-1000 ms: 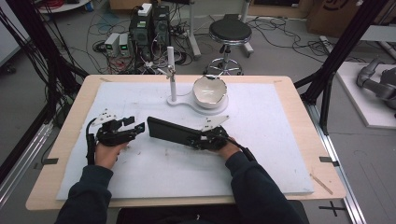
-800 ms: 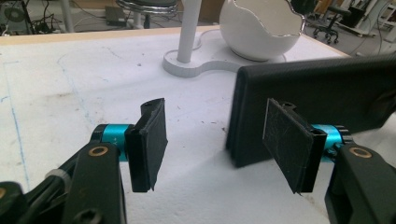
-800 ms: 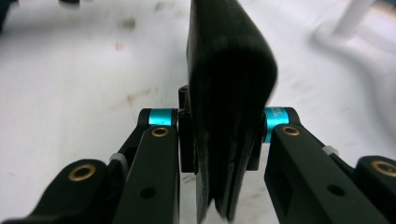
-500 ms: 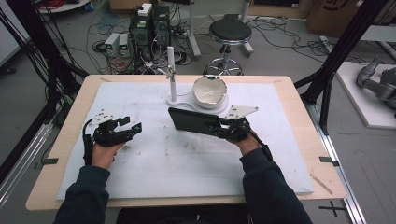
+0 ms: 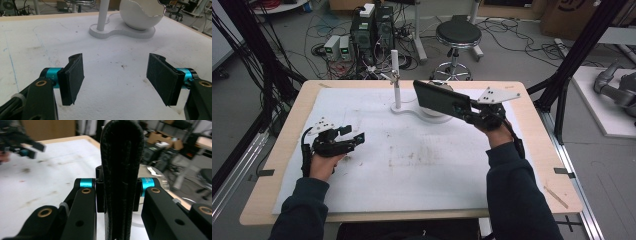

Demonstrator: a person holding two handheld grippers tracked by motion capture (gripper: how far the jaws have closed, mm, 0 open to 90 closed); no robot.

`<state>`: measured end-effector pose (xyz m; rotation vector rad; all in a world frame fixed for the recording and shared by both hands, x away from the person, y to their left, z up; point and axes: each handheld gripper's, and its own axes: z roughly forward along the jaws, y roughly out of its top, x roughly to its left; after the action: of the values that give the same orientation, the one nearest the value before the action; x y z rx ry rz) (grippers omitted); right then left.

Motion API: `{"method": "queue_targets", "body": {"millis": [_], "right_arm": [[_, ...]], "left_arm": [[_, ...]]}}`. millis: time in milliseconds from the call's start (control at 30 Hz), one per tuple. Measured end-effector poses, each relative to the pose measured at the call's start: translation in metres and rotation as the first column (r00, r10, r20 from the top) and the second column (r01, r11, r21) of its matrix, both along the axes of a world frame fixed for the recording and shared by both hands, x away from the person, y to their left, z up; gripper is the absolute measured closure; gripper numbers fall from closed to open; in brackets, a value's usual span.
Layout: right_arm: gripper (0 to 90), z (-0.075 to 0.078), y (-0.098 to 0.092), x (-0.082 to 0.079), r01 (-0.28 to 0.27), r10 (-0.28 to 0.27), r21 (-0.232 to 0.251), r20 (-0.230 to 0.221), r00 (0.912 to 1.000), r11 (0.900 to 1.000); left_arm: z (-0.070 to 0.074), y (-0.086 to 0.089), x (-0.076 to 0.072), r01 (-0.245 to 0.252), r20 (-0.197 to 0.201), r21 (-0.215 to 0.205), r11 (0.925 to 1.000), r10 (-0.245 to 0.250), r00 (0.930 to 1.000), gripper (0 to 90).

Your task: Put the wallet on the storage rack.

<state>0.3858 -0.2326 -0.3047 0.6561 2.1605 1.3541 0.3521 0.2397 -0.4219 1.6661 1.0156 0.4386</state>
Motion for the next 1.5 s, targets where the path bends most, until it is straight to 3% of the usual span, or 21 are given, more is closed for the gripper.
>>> {"method": "queue_targets", "body": {"millis": [133, 233, 367, 567, 600, 733, 867, 1000, 1067, 1133, 1267, 1400, 1500], "right_arm": [[74.8, 0.010, -0.008, 0.012, 0.069, -0.068, -0.061, 0.009, 0.9976, 0.996], [74.7, 0.012, -0.008, 0.020, 0.112, -0.110, -0.130, 0.025, 0.9936, 0.985], [74.6, 0.012, -0.003, 0.031, 0.145, -0.139, -0.216, 0.046, 0.9893, 0.966], [74.4, 0.009, 0.011, 0.041, 0.175, -0.161, -0.333, 0.070, 0.9844, 0.926], [74.3, 0.008, 0.013, 0.042, 0.181, -0.164, -0.346, 0.078, 0.9834, 0.921], [73.9, 0.008, 0.014, 0.043, 0.186, -0.163, -0.339, 0.096, 0.9820, 0.922], [74.1, 0.010, 0.015, 0.043, 0.167, -0.140, -0.360, 0.098, 0.9852, 0.918], [74.1, 0.010, 0.019, 0.041, 0.132, -0.090, -0.407, 0.120, 0.9886, 0.904], [74.1, 0.010, 0.023, 0.042, 0.135, -0.090, -0.423, 0.124, 0.9882, 0.896], [74.0, 0.010, 0.028, 0.043, 0.128, -0.080, -0.447, 0.124, 0.9890, 0.886], [74.0, 0.008, 0.043, 0.049, 0.136, -0.075, -0.506, 0.139, 0.9874, 0.851], [73.7, 0.003, 0.057, 0.054, 0.129, -0.063, -0.553, 0.136, 0.9887, 0.823], [73.3, -0.002, 0.065, 0.057, 0.109, -0.045, -0.577, 0.124, 0.9913, 0.809]], "left_arm": [[0.000, 0.000, 0.000, 0.005, -0.003, 0.001, 1.0000, -0.005, 1.0000, 30.0], [0.000, 0.000, 0.001, 0.005, -0.004, -0.003, 1.0000, -0.005, 1.0000, 30.0], [0.000, 0.000, 0.000, 0.005, -0.006, -0.006, 1.0000, -0.005, 1.0000, 30.0], [-0.001, 0.000, 0.000, 0.011, -0.011, -0.009, 0.9999, -0.011, 0.9999, 30.0], [-0.001, 0.000, 0.000, 0.010, -0.011, -0.012, 0.9999, -0.010, 0.9999, 30.0], [-0.001, 0.000, 0.001, 0.011, -0.011, -0.011, 0.9999, -0.011, 0.9999, 30.0], [0.000, -0.001, 0.000, 0.008, -0.008, -0.012, 0.9999, -0.008, 0.9999, 30.0], [0.000, 0.000, 0.001, 0.007, -0.009, -0.012, 0.9999, -0.007, 0.9999, 30.0], [-0.001, -0.001, 0.001, 0.008, -0.013, -0.013, 0.9999, -0.008, 0.9999, 30.0], [-0.001, -0.001, 0.001, 0.008, -0.011, -0.013, 0.9999, -0.008, 0.9999, 30.0], [0.000, 0.000, 0.001, 0.008, -0.009, -0.016, 0.9998, -0.008, 0.9999, 30.0], [-0.001, 0.000, 0.001, 0.007, -0.011, -0.014, 0.9999, -0.007, 0.9999, 30.0], [-0.001, -0.001, 0.001, 0.008, -0.012, -0.013, 0.9999, -0.008, 0.9999, 30.0]]}}
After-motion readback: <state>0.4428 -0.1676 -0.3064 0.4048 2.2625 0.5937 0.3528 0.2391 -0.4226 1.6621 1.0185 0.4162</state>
